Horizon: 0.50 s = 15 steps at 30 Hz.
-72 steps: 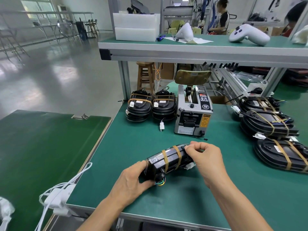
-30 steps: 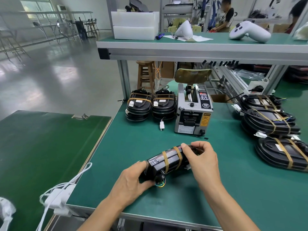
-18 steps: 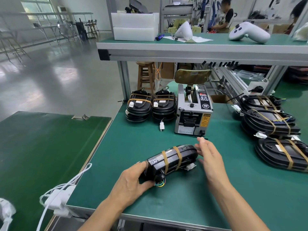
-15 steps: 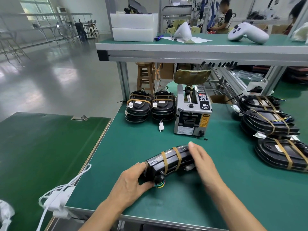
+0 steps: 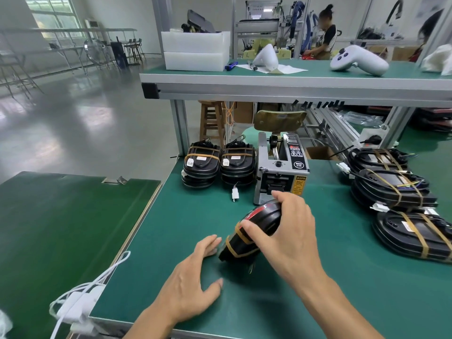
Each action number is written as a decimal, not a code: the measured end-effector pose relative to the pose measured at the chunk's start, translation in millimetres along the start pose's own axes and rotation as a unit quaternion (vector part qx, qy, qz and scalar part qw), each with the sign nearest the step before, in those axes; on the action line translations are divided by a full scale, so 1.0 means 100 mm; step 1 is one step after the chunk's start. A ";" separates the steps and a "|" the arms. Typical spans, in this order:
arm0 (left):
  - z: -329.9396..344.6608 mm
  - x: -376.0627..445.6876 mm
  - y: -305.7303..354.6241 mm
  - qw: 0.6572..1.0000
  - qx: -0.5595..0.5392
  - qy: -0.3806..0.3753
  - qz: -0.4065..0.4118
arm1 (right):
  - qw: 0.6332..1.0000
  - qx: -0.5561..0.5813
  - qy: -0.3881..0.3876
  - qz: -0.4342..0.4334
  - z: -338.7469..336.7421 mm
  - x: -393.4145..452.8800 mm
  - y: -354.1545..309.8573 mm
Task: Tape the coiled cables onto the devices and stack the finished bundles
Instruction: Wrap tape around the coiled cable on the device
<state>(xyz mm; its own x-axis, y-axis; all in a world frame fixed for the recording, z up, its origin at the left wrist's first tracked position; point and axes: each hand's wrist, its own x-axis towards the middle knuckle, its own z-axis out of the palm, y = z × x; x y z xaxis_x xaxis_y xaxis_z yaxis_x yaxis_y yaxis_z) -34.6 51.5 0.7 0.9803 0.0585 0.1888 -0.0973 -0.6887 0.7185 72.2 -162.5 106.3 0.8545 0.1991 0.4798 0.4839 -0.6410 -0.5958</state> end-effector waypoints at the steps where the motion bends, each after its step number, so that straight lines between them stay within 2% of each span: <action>1: 0.00 -0.01 0.00 1.000 -0.012 -0.006 0.001 | 0.999 -0.031 0.017 -0.030 0.03 -0.03 -0.02; 5: -0.02 0.01 0.03 0.999 -0.036 0.003 0.007 | 0.989 -0.083 0.029 -0.115 0.24 -0.23 -0.14; 11: 0.02 0.00 -0.05 0.998 -0.058 0.034 0.011 | 0.984 -0.054 -0.011 -0.169 0.33 -0.30 -0.37; 13: 0.04 0.00 -0.08 0.997 -0.052 0.059 0.003 | 0.984 -0.004 -0.017 -0.179 0.28 -0.24 -0.37; 15: 0.05 0.00 -0.11 0.996 -0.045 0.076 0.005 | 0.985 0.083 0.014 -0.151 0.19 -0.11 -0.28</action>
<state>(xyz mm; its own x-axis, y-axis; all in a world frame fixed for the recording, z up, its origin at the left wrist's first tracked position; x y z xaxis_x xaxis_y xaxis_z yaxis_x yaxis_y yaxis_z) -33.1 55.4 -10.9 0.9422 0.1661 0.2909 -0.1283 -0.6231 0.7715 52.7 -132.6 105.0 0.6622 0.3407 0.6674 0.7418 -0.4242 -0.5195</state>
